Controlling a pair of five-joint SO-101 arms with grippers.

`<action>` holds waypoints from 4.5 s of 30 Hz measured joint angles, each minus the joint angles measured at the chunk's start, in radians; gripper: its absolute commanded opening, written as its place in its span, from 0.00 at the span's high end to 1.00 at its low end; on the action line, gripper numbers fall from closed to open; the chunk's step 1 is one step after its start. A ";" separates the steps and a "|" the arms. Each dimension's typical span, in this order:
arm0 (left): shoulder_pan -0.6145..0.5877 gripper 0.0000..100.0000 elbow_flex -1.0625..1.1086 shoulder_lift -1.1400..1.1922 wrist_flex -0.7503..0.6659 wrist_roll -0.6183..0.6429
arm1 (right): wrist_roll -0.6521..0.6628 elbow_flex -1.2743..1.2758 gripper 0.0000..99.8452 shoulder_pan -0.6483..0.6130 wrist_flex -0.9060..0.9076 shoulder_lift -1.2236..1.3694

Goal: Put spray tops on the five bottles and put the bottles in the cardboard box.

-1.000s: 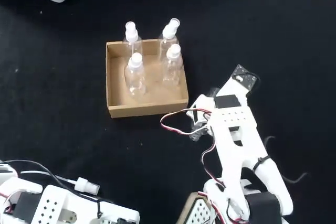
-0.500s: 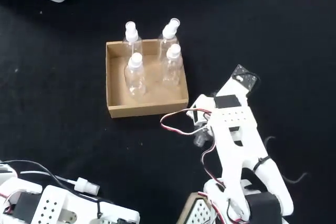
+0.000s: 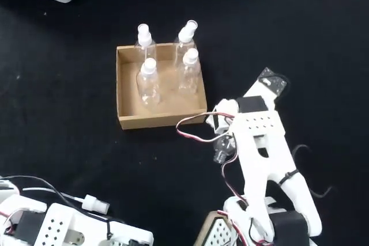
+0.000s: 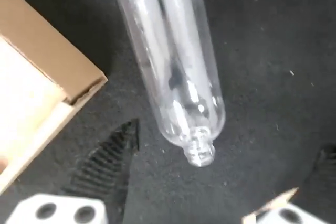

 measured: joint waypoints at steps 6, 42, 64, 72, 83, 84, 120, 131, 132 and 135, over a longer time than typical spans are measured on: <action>0.000 0.73 0.000 0.000 0.000 0.000 | 0.121 -0.025 0.56 0.000 0.104 0.000; 0.025 0.73 0.023 0.000 -0.008 0.000 | 1.135 -0.029 0.56 0.345 0.153 0.000; 0.028 0.73 0.044 0.000 -0.060 0.000 | 1.597 -0.140 0.56 0.448 0.313 0.000; 0.028 0.73 0.044 0.000 -0.060 0.000 | 1.723 -0.140 0.56 0.448 0.341 0.000; 0.028 0.73 0.044 0.000 -0.060 0.000 | 1.999 -0.140 0.56 0.448 0.387 0.000; 0.028 0.73 0.044 0.000 -0.060 0.000 | 2.021 -0.140 0.56 0.448 0.387 0.000; 0.028 0.73 0.044 0.000 -0.060 0.000 | 2.466 0.055 0.56 0.364 -0.032 0.000; 0.028 0.73 0.044 0.000 -0.060 0.000 | 2.466 0.055 0.56 0.210 -0.038 0.000; 0.028 0.73 0.044 0.000 -0.060 0.000 | 2.466 0.055 0.56 0.198 -0.040 0.000; 0.028 0.73 0.044 0.000 -0.060 0.000 | 2.466 0.068 0.56 0.167 -0.049 0.000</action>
